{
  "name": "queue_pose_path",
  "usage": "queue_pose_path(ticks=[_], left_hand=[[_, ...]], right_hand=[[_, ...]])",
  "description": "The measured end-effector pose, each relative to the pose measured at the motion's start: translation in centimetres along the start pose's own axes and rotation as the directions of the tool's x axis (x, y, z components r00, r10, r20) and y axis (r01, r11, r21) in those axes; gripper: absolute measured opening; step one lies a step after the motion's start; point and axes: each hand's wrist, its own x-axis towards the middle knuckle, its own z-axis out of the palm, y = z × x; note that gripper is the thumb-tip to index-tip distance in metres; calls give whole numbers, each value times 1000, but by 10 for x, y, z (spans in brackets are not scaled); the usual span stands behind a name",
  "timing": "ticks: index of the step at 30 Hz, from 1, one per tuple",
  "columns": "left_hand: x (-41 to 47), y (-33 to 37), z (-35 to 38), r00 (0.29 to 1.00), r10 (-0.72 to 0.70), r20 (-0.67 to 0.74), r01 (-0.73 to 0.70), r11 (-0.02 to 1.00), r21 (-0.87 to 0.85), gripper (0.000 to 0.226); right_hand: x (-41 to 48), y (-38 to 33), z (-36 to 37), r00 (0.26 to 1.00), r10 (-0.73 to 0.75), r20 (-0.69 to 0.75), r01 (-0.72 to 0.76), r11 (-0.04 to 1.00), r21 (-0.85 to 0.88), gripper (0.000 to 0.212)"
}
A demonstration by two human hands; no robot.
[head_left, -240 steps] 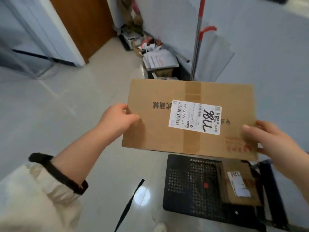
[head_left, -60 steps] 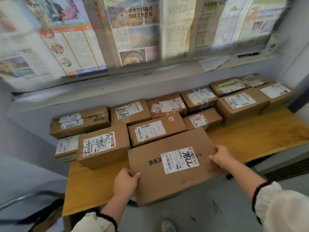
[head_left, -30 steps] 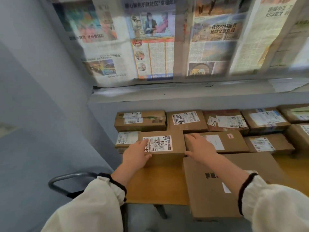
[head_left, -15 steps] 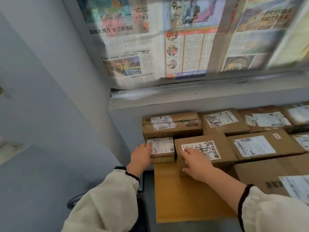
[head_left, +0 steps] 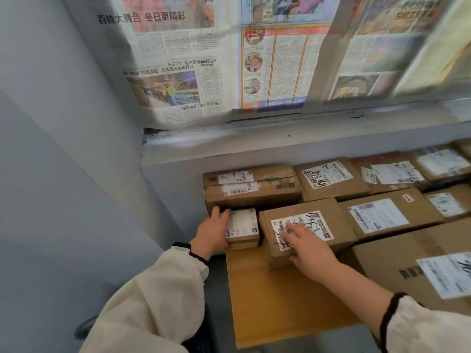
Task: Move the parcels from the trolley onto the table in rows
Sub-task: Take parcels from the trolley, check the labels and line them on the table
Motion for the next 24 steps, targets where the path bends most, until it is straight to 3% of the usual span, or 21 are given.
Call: queue_pose_path(ticks=[7,12,15,17,18,20,22,24], left_hand=[[-15,-12,1,986,136,92,-152,966,209,97],[-22,-8,3,951,297,87,-307,873,380,99],[-24,-1,6,980,199,-8,-175,883,436,99],[-31,4,7,993,12,-120,24,955,294,85],[-37,7,6,979,-109,-173,132,983,128,70],[-52,12,8,927,-328,-180,277,925,-260,46],[-66,20,16,924,-377,-59,288,790,-542,55],[-78,34,24,964,-262,49,230,723,-652,87]], right_hand=[[-3,-2,3,1000,9,-16,-9,1000,-9,65],[-5,-6,6,999,22,-32,-22,1000,11,64],[-7,-8,8,998,31,-46,-29,999,33,63],[-8,-7,7,998,31,-50,-30,999,31,64],[-8,-7,7,998,29,-55,-28,999,25,64],[-8,-6,7,998,33,-63,-31,999,21,64],[-8,-7,7,997,40,-63,-39,999,19,65],[-7,-8,8,997,43,-66,-43,999,12,65]])
